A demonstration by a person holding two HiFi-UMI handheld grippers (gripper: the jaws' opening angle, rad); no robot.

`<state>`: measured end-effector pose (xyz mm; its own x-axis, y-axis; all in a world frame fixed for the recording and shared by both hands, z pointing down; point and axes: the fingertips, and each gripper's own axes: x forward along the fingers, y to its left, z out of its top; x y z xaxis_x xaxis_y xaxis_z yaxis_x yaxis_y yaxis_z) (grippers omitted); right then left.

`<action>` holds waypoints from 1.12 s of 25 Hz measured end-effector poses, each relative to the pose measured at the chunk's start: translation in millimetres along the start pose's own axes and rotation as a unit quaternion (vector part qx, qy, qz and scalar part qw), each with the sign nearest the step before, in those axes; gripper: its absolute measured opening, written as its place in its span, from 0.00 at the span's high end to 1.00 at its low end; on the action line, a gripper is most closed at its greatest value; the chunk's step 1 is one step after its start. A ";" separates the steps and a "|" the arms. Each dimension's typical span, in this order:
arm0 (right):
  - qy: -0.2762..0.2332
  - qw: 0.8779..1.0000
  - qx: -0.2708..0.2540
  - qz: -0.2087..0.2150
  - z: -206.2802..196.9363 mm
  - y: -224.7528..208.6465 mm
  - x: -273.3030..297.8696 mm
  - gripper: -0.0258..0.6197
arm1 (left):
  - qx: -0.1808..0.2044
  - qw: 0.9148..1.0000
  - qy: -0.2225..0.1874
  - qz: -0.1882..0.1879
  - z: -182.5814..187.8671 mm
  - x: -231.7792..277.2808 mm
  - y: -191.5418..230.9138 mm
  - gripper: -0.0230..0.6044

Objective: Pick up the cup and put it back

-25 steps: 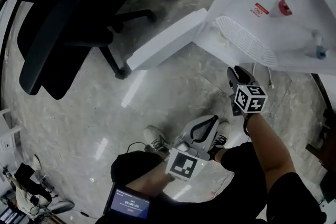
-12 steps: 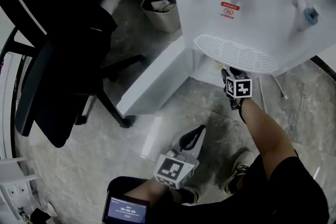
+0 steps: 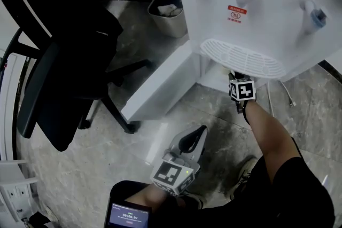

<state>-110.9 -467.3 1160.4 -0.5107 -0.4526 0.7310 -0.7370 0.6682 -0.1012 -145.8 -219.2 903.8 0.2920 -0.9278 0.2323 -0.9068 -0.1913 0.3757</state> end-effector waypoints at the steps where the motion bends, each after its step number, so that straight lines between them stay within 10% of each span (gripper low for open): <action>1: -0.001 1.000 -0.007 -0.001 -0.5 0.1 1.0 0.87 | -0.002 1.000 -0.003 0.000 1.3 -0.1 1.1 0.95; 13: -0.006 0.999 -0.047 0.000 8.1 3.7 -8.9 0.87 | -0.014 1.000 -0.001 -0.012 3.4 10.4 1.8 0.96; 28: 0.013 0.983 -0.138 0.123 8.3 55.8 -78.4 0.87 | -0.055 0.998 -0.004 0.017 15.0 4.4 2.3 0.96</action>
<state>-115.7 -399.4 1091.8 -0.6450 -0.2444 0.7240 -0.4428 0.8917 -0.0936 -151.1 -228.5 892.2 0.2593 -0.9359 0.2384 -0.8768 -0.1246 0.4644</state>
